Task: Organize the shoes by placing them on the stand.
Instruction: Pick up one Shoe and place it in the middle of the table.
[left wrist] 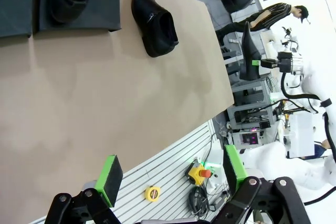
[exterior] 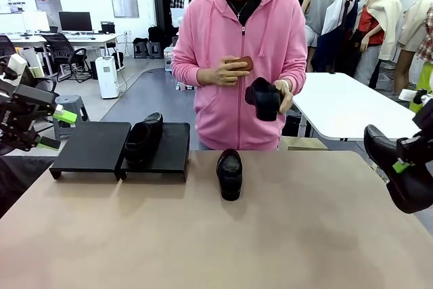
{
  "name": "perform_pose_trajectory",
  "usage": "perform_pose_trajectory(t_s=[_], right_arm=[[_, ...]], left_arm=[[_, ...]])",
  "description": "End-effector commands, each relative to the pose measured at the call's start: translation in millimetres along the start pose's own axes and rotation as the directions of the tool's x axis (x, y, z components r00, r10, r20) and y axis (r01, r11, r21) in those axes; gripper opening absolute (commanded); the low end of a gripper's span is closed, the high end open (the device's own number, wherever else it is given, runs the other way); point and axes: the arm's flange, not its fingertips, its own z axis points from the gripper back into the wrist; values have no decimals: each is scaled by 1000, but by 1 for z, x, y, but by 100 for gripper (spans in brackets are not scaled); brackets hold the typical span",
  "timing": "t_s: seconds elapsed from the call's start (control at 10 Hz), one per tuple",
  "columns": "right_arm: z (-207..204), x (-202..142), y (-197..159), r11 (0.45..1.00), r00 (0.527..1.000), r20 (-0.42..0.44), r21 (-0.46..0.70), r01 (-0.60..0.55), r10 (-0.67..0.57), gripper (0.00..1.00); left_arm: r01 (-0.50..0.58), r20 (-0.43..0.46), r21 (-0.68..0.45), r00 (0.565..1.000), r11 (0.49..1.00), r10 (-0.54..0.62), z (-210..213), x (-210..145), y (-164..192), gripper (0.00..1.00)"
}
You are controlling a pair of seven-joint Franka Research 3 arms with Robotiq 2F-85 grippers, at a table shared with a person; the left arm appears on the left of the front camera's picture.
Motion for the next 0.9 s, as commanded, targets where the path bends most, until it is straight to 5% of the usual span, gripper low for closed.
perform_pose_trajectory(t_s=[0.0, 0.3, 0.5, 0.8], right_arm=[[-10, -6, 37, 998, 998, 9, 33, -57, 56, 0], [-51, 6, 120, 992, 992, 0, 10, -129, 129, 0], [-21, 6, 85, 1000, 999, 53, -14, -7, 8, 0], [53, -40, 18, 987, 966, 207, 1, 161, -157, 0]], left_arm=[[10, -6, -3, 1000, 1000, -10, 2, 0, 1, 100], [10, -6, -3, 1000, 1000, -10, 2, 0, 1, 100], [10, -6, -3, 1000, 1000, -10, 2, 0, 1, 100], [10, -6, -3, 1000, 1000, -10, 2, 0, 1, 100]])
